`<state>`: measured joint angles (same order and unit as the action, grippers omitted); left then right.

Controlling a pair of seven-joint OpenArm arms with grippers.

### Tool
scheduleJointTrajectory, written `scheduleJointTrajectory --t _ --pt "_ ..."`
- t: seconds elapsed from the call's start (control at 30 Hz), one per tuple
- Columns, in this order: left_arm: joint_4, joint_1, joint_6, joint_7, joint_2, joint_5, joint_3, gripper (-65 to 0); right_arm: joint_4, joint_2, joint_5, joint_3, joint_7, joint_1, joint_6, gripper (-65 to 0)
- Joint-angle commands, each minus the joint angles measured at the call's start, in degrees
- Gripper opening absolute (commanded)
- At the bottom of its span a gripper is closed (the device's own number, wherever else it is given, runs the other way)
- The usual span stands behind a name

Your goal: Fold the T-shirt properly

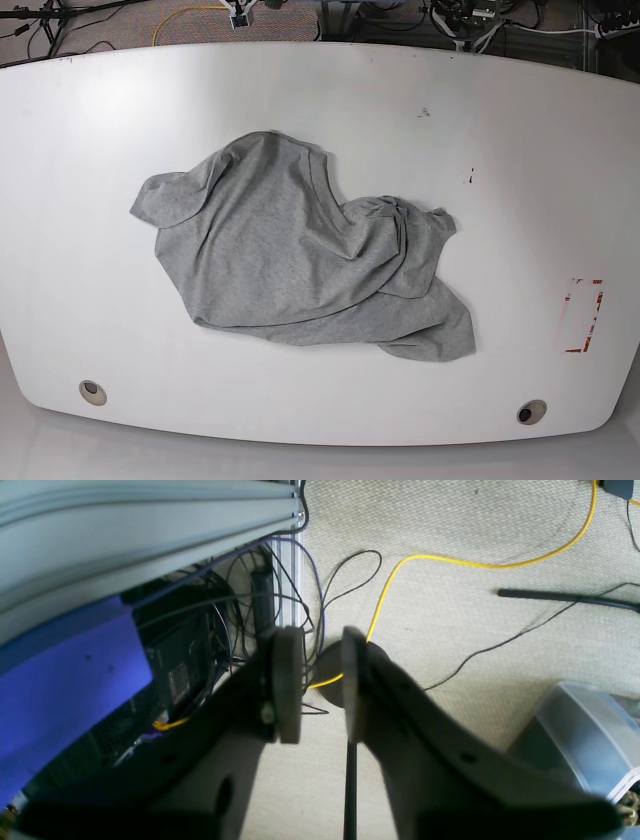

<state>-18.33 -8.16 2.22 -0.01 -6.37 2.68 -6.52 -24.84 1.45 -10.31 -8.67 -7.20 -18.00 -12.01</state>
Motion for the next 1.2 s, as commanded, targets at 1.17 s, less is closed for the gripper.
scheduleJointTrajectory --t 1.17 --pt "-3.71 -2.89 0.46 0.71 -0.76 0.08 0.28 -60.3 -1.89 0.23 0.03 0.25 0.03 -1.53 -0.43 -51.9"
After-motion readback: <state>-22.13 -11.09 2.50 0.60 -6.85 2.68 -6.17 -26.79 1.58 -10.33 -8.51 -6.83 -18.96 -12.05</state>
